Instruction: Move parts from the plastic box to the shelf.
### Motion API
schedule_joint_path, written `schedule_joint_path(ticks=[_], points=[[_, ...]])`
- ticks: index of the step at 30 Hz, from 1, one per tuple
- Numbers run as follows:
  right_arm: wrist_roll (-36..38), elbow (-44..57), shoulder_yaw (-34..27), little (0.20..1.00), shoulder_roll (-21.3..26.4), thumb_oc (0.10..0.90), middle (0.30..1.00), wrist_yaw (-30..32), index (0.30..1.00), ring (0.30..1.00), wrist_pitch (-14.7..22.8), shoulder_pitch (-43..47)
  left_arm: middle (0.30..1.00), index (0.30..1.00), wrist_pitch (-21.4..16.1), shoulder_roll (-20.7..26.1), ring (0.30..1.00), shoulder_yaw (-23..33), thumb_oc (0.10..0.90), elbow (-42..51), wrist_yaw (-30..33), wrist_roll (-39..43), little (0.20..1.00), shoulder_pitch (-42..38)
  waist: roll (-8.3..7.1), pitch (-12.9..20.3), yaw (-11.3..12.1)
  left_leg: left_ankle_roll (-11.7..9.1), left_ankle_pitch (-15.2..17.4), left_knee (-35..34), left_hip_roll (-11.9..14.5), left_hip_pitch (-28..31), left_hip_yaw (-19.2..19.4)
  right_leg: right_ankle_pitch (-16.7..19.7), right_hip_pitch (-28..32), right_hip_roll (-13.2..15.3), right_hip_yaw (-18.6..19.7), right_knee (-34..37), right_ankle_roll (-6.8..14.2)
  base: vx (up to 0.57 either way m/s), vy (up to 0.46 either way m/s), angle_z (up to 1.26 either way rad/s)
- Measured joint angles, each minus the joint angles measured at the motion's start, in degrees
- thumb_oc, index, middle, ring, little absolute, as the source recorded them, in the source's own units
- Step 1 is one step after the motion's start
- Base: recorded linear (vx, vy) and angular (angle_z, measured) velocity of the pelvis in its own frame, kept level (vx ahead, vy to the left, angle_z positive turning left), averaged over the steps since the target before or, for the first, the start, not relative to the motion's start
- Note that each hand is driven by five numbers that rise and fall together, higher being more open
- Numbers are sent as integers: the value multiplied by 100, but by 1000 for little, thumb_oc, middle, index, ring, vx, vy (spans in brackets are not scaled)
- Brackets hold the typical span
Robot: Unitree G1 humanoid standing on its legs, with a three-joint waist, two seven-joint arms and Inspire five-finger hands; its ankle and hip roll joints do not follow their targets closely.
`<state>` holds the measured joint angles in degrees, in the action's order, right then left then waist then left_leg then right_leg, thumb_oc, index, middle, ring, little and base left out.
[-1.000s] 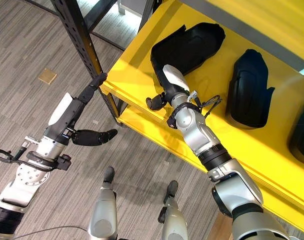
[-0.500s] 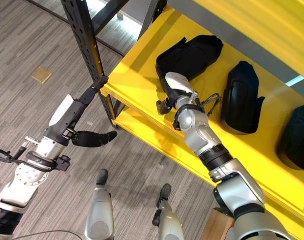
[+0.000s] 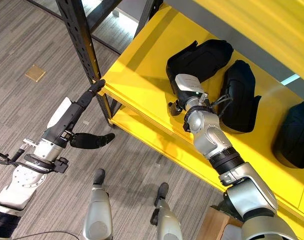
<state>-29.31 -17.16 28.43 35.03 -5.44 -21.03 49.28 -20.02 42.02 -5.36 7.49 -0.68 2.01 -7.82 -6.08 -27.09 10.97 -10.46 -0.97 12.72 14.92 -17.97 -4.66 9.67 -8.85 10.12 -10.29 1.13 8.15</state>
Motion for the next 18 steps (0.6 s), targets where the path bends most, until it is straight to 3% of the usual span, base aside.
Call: schedule_joint_path(ticks=[7, 13, 18], points=[[-161, 735, 0, 1000, 428, 900, 1000, -391, 1000, 1000, 235, -352, 1000, 1000, 3, 2, 1000, 189, 900, 1, 0, 9, 1000, 51, -15, -7, -29, -12, 34, 13, 16, 17, 43, -6, -1, -11, 30, 7, 9, 0, 7, -2], [-228, 1255, 117, 1000, 598, 900, 1000, -813, 1000, 1000, 631, -432, 1000, 1000, 9, 1, 1000, 246, 900, 2, -1, 10, 1000, 82, -60, -31, -135, -44, 35, -1, 54, 55, 87, -1, -4, -40, 62, 7, 18, 2, 6, -3], [-277, 1268, 224, 1000, 605, 900, 1000, -834, 1000, 1000, 701, -433, 1000, 1000, 9, 1, 1000, 250, 900, 2, -1, 9, 1000, 95, -59, -32, -135, -58, 46, -12, 102, 100, 131, -8, -4, -78, 108, 7, 7, 2, 1, -6]])
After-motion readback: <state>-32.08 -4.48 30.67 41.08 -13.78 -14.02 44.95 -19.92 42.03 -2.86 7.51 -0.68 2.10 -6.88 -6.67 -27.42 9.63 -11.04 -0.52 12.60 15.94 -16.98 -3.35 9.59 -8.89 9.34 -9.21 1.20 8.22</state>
